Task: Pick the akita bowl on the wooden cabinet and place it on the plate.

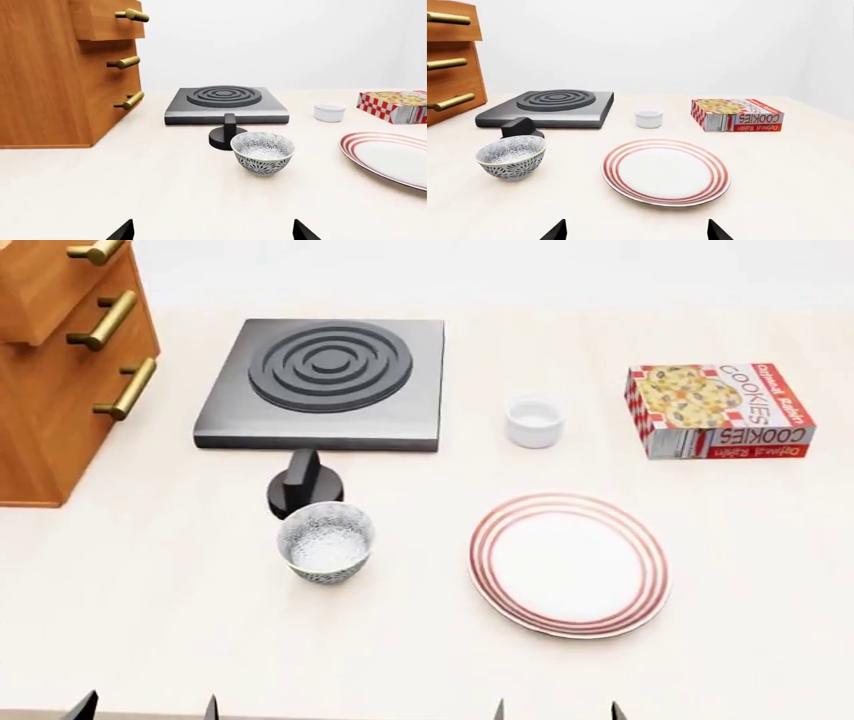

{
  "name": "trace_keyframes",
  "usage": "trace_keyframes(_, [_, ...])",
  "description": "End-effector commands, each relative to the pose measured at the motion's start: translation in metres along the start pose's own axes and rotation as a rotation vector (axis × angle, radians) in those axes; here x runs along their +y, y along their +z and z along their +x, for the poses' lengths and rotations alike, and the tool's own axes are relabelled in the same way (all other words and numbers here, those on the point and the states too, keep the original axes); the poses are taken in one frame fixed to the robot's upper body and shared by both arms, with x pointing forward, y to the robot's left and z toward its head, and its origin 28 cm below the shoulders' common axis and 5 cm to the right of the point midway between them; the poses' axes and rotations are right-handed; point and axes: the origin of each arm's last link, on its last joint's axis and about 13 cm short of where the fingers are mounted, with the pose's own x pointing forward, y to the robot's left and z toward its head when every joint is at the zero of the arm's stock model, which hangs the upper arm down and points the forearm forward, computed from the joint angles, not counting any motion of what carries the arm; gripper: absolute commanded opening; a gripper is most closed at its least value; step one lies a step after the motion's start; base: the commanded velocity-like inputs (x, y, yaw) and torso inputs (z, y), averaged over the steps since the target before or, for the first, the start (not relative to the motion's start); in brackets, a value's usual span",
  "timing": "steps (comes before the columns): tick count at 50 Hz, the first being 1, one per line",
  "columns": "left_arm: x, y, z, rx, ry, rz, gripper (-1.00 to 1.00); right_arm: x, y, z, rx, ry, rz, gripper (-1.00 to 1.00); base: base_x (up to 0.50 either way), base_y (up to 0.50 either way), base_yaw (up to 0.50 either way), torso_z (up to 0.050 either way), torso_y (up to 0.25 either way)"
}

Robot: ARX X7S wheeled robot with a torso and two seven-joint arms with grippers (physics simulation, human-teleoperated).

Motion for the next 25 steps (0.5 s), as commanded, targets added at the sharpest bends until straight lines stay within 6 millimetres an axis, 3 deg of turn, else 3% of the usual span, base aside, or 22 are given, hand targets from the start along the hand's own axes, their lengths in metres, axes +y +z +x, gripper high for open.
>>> trace_keyframes(1, [-0.0004,-0.0003,-0.0005,0.002,0.001,0.006,1.0,0.0006,0.0,-0.0001,-0.003,0.001,-0.017,1.0,0.0,0.42,0.0,0.0,0.0])
trace_keyframes(25, [-0.0007,-0.0008,0.0001,0.006,0.001,0.017,1.0,0.0007,-0.0004,-0.0003,0.004,0.004,-0.024,1.0,0.0,0.5,0.0,0.0,0.0])
